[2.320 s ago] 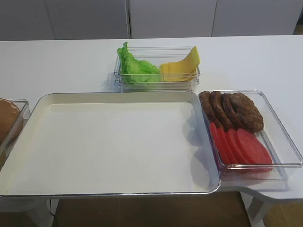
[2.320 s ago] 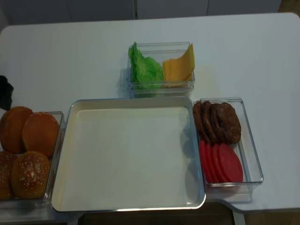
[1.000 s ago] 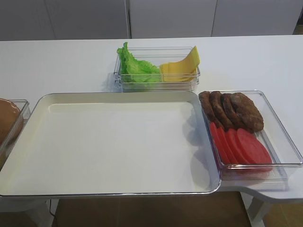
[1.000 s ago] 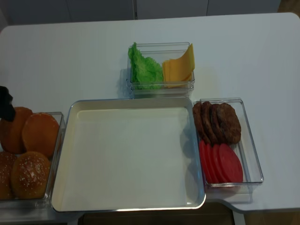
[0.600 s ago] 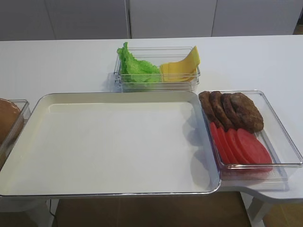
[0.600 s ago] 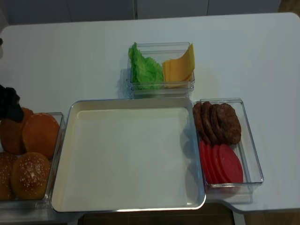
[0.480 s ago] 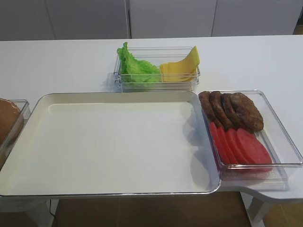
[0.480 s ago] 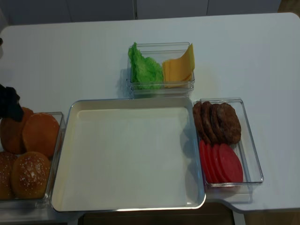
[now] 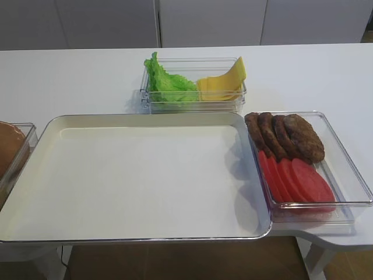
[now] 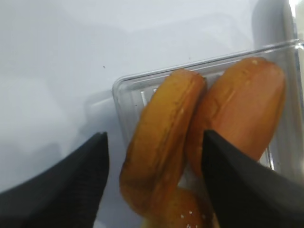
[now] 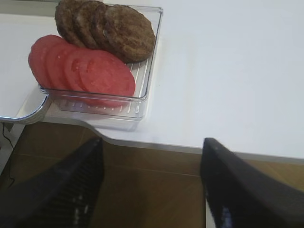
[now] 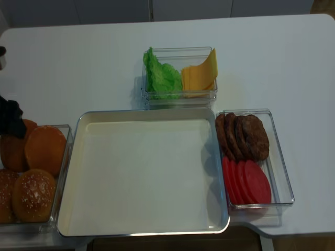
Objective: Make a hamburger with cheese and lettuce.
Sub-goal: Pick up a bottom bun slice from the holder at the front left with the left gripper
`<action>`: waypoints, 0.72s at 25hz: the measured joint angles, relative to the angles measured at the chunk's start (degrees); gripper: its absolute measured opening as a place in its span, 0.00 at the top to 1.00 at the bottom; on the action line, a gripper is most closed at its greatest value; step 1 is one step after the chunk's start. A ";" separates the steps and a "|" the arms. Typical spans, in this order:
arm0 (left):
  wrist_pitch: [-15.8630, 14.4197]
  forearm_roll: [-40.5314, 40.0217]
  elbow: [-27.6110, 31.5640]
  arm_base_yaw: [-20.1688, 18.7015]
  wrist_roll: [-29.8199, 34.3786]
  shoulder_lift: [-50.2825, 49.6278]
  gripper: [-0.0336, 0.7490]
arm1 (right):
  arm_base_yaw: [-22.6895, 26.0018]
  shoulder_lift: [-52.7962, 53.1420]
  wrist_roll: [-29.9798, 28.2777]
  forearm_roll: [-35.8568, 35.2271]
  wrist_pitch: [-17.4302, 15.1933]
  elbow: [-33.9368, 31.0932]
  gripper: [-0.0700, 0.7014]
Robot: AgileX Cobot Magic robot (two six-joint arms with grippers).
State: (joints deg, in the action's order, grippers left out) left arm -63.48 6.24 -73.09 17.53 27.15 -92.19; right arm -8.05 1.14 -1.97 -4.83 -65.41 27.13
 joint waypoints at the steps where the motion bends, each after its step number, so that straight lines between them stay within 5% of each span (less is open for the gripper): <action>1: 0.00 0.00 0.00 0.00 -0.02 0.00 0.38 | 0.00 0.00 0.00 0.00 0.00 0.00 0.29; 18: -0.93 -0.02 0.00 0.00 0.52 0.00 0.62 | 0.00 0.00 0.10 0.00 0.00 0.00 0.29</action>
State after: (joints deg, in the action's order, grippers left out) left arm -64.41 6.22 -73.09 17.53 27.67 -92.19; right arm -8.05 1.14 -1.86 -4.83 -65.41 27.13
